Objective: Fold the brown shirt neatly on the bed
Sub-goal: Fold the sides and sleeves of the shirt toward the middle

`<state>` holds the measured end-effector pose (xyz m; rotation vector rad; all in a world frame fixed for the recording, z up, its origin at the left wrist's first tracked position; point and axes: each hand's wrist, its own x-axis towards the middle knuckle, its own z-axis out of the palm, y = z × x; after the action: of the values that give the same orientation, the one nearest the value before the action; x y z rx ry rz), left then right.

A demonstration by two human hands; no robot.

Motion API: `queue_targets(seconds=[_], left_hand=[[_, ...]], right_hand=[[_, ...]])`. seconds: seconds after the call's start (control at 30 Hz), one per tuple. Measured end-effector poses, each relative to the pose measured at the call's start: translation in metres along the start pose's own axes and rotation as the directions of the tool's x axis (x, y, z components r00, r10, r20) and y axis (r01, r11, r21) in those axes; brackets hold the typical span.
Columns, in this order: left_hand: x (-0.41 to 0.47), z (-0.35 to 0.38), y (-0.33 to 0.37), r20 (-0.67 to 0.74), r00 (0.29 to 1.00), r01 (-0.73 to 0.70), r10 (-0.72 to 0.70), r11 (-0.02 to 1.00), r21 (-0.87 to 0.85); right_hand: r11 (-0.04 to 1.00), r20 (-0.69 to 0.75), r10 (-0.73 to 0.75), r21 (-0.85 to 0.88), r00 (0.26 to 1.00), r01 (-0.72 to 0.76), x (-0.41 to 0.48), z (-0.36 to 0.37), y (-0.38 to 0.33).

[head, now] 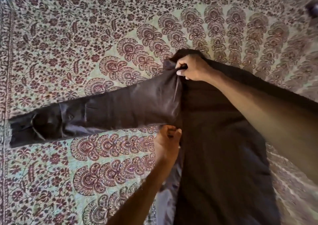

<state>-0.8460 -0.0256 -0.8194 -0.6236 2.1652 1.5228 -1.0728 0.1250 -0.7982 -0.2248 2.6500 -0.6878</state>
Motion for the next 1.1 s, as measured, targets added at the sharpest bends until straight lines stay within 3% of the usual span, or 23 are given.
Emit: queue_targets(seconds=[0.23, 0.4, 0.47, 0.63, 0.87, 1.1], left_hand=[[0.009, 0.025, -0.018, 0.194, 0.976, 0.091, -0.094, 0.996, 0.023], [-0.005, 0.010, -0.030, 0.268, 0.962, 0.031, -0.053, 0.996, 0.084], [-0.011, 0.000, -0.036, 0.237, 0.971, 0.020, -0.043, 0.995, 0.100], [-0.021, -0.023, -0.057, 0.173, 0.984, 0.011, -0.046, 0.980, 0.197], [-0.075, -0.025, -0.090, 0.419, 0.905, -0.177, -0.073, 0.831, 0.527], [-0.157, -0.029, -0.131, 0.595, 0.802, -0.342, -0.053, 0.775, 0.531]], right_hand=[[0.993, -0.048, 0.118, 0.032, 0.992, -0.116, -0.012, 0.014, 0.029], [0.980, -0.360, 0.176, 0.150, 0.916, -0.130, -0.048, 0.027, 0.013], [0.956, -0.393, 0.256, 0.238, 0.883, -0.172, -0.075, 0.040, 0.007], [0.868, -0.177, 0.437, 0.340, 0.882, -0.362, -0.171, 0.104, -0.006], [0.785, -0.005, 0.596, 0.217, 0.803, -0.580, -0.278, 0.174, -0.039], [0.650, 0.216, 0.634, 0.372, 0.743, -0.663, -0.386, 0.237, -0.059]])
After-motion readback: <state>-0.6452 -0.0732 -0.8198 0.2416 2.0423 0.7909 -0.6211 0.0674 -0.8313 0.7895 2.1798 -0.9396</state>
